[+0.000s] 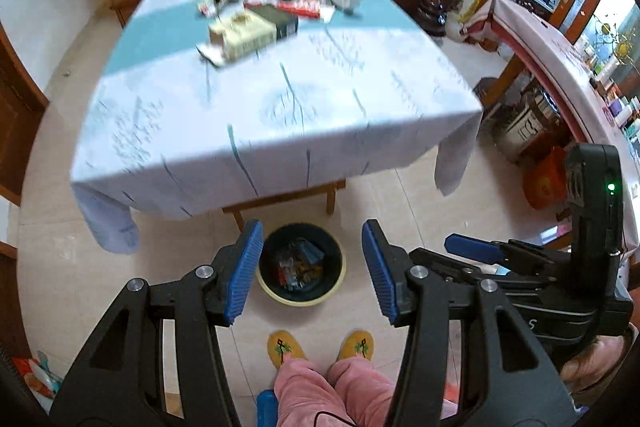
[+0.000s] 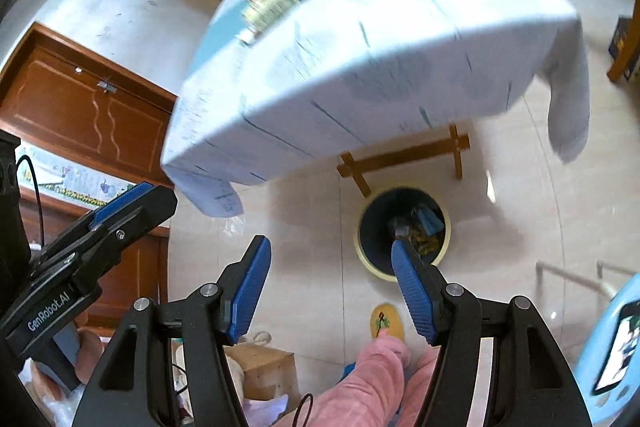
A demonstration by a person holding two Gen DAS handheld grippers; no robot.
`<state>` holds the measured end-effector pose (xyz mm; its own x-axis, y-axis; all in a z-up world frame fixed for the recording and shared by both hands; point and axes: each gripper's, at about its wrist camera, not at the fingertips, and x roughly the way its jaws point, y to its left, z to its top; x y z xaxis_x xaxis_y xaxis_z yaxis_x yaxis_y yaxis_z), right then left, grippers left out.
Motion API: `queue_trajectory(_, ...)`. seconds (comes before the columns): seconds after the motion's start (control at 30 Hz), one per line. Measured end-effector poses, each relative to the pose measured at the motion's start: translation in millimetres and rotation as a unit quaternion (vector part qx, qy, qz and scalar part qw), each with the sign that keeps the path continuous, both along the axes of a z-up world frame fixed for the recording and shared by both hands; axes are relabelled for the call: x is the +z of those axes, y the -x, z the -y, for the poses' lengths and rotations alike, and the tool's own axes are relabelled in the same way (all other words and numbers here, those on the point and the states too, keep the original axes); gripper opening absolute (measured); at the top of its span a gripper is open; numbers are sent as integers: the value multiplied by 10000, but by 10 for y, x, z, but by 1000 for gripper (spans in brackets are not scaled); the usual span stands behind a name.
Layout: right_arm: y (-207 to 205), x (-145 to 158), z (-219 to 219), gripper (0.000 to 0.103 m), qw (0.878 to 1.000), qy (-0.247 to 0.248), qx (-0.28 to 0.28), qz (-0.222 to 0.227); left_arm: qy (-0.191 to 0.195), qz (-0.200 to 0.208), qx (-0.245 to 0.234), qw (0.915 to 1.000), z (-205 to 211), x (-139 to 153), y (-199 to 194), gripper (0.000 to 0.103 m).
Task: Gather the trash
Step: 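Raise both tools back over the trash on the table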
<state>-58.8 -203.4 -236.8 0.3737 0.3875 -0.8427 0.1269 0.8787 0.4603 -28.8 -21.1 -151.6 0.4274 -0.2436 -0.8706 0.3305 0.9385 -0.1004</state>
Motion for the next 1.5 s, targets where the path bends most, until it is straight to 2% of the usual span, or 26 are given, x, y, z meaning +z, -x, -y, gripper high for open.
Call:
queue_trajectory(0.2,-65,754,41,64,9980,169,233,558,-152,420,365,9983,9,661,-8,48)
queue_trajectory(0.37,-188,1216,70,64,9939,271,380,995,-90,651,676,9955,-53,1131,-132,49)
queue_trajectory(0.47,-310,1454,78,64,9909,379,450,1210,-92,777,817,9936,-80,1368,-240,60)
queue_trajectory(0.63,-580,1754,107,64,9860,515,504,1504,-168,867,1129,9897,-171,1616,-519,61)
queue_trajectory(0.77,-883,1938,70,68,9824,607,548,1678,-288,831,1220,9886,-292,1677,-859,61)
queue_trajectory(0.93,-1427,2036,-86,68,9790,750,581,1802,-458,856,1130,9888,-499,1625,-1477,61)
queue_trajectory(1.1,-2156,1998,-309,68,9789,865,427,1803,-175,639,864,9941,-756,1448,-2365,61)
queue_trajectory(1.23,-2903,1855,-510,68,9819,894,139,1665,-3,154,602,9981,-921,1080,-3168,61)
queue_trajectory(1.37,-3659,1588,-694,68,9866,890,-134,1364,-37,-184,331,9993,-987,628,-3880,61)
queue_trajectory(1.5,-4269,1316,-825,68,9873,1040,-238,1175,-114,-422,122,9990,-955,190,-4432,61)
